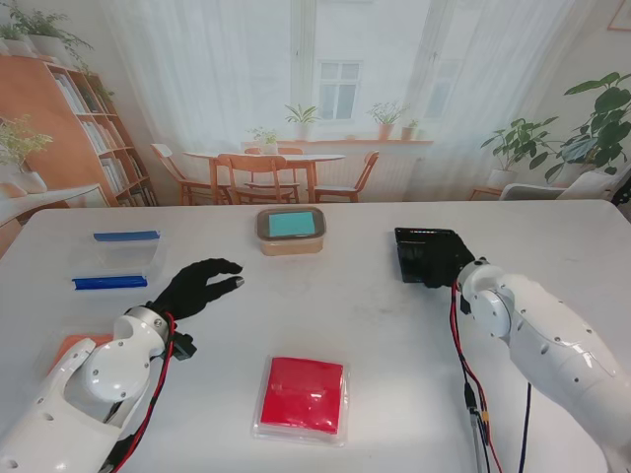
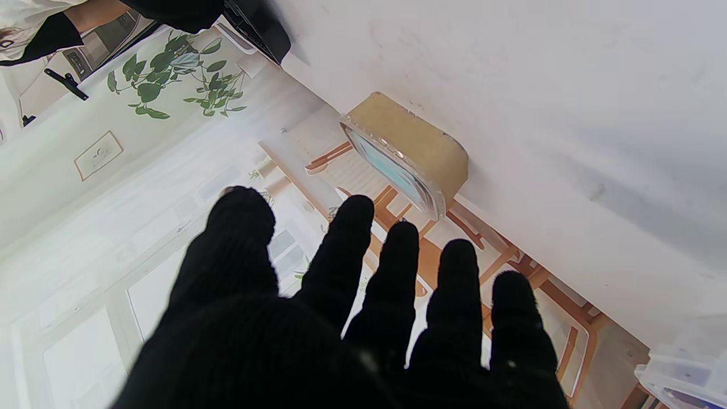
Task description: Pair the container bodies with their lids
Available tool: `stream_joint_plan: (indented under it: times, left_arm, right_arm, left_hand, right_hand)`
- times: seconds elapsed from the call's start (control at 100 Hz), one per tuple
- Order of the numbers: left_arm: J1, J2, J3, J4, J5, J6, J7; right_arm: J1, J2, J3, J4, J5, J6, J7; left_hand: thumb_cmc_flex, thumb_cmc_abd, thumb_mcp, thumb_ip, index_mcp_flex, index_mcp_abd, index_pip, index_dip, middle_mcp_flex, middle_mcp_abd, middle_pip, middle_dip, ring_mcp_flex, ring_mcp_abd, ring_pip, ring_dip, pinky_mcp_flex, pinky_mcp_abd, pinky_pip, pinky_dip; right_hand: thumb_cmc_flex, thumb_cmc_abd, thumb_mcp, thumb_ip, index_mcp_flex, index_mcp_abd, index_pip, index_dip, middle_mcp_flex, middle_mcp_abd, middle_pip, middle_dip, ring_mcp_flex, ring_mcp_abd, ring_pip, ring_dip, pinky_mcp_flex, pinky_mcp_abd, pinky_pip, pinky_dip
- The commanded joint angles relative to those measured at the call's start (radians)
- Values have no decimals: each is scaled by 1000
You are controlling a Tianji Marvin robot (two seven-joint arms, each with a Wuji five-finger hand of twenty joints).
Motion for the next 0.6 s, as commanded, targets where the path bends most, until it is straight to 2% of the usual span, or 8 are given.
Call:
stream_joint_plan:
  times: [0.0, 0.28, 0.59]
  left_arm:
    - [15, -2, -1, -6, -4, -6, 2]
    - [54, -1, -26, -38, -5, -26, 4]
    - [96, -1, -55, -73, -4, -48, 8]
  right_arm:
    - [-13, -3, -1, -19, -2, -7, 25]
    - [-51, -4, 2, -87, 7, -4, 67]
    - [-101, -5, 28, -182, 14, -37, 103]
  left_hand:
    - [-36, 20, -22, -18, -14, -24, -12, -4, -19, -20, -12, -9, -29, -21, -28, -8, -16, -10, -29, 14]
    - [-37, 20, -22, -19, -13, -25, -12, -4, -18, -20, -12, -9, -28, -22, -28, -8, -16, -10, -30, 16]
    - [-36, 20, -22, -18, -14, -24, -12, -4, -17, -19, -13, -9, -28, -21, -29, -9, -18, -9, -34, 16]
  right_hand:
    - [35, -37, 31, -12, 34, 22, 27, 13, 13, 20, 19, 19, 17, 14, 28, 15, -6, -25, 28, 22]
    - [43, -49, 56, -19, 42, 39, 26, 14, 22, 22, 19, 31, 26, 18, 30, 25, -2, -22, 51, 25]
    - [45, -48, 59, -31, 46, 37, 22, 15, 31, 24, 16, 37, 36, 21, 29, 32, -1, -20, 75, 26]
